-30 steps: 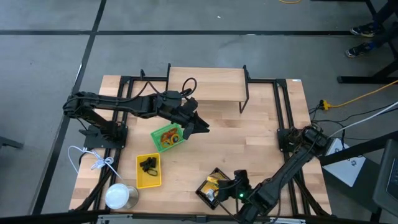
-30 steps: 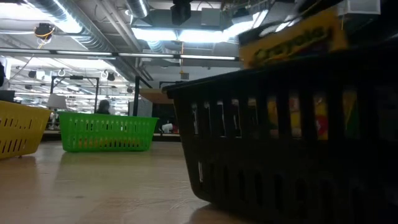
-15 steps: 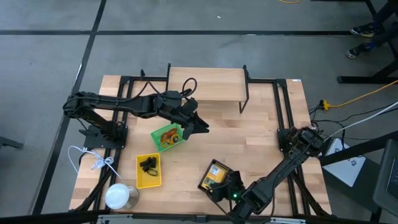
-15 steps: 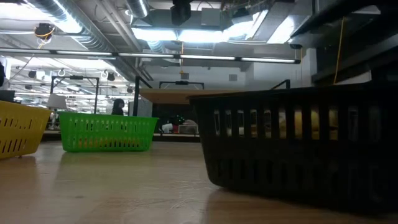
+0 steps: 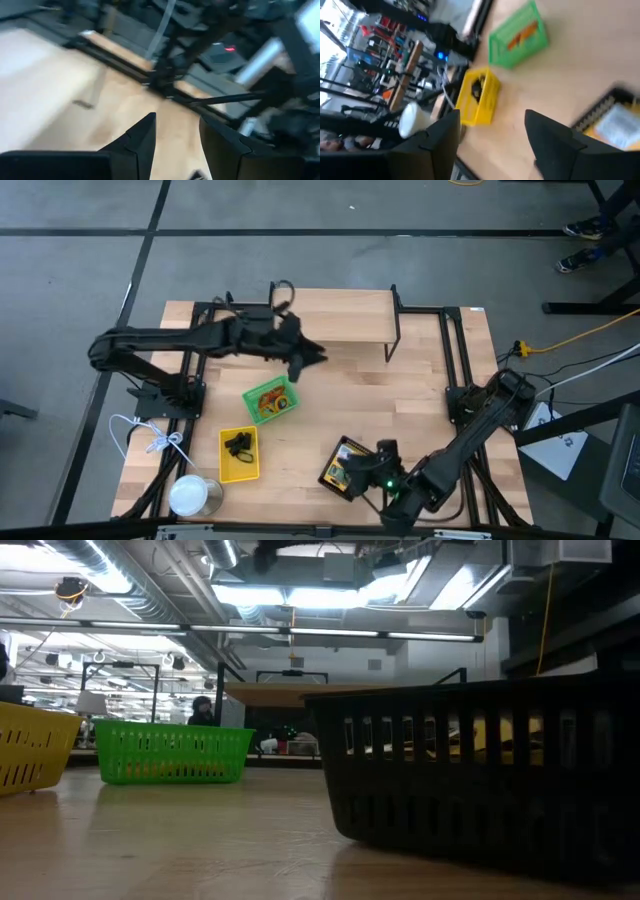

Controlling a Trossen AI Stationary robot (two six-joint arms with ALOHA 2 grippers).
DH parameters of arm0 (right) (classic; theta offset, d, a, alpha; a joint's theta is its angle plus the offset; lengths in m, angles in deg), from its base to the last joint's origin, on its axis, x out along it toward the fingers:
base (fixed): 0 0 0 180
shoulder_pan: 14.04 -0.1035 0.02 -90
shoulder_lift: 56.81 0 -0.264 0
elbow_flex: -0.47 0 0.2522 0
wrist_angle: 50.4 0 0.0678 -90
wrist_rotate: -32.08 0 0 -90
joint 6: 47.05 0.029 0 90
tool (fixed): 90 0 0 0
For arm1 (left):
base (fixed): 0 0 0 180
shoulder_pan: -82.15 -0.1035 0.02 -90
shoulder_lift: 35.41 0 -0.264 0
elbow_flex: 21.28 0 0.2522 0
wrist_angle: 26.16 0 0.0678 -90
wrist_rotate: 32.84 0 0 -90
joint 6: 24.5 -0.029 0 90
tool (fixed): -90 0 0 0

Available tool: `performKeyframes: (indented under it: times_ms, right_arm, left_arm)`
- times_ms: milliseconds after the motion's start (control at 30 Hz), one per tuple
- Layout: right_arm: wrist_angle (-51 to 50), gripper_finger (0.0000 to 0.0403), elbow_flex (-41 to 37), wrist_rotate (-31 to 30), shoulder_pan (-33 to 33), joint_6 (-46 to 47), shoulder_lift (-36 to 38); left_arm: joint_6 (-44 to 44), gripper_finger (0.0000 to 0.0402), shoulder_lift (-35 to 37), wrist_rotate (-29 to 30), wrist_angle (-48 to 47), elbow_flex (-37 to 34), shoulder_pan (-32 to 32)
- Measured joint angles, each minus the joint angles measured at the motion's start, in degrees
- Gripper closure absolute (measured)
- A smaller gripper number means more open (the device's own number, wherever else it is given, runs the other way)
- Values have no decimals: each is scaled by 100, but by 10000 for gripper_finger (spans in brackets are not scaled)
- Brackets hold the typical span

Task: Pick & Place Office Desk Supplies
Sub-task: Put the green basket on the shelf

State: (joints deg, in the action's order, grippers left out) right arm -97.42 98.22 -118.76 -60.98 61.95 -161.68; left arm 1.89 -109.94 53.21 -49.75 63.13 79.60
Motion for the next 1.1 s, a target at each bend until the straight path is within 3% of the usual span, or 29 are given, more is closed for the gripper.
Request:
performKeyframes:
  times_ms: [100,233,400,533,733,967,1100]
  right_arm:
    - [-306,181,0,-198,111,-359,345]
    - [-710,186,0,-133,290,-1085,864]
    - [-973,190,0,-57,538,-2309,1530]
    - [-1111,191,0,279,795,-3267,2007]
    - [-1220,191,0,542,1066,-4330,2505]
    - [-1287,191,0,664,1261,-4864,2690]
    - [-1415,191,0,913,1337,-4978,2690]
  left_arm:
    - [-114,256,383,558,-819,0,-122]
    - [-22,256,789,1725,-2327,0,-43]
    - [1079,256,934,2915,-3778,2,472]
    - [1786,256,817,3403,-4606,4,1048]
    - [2565,256,415,3173,-5420,2,1837]
    - [3708,256,-473,3121,-5247,2,2286]
    - [3804,256,-1159,2779,-4749,28,2377]
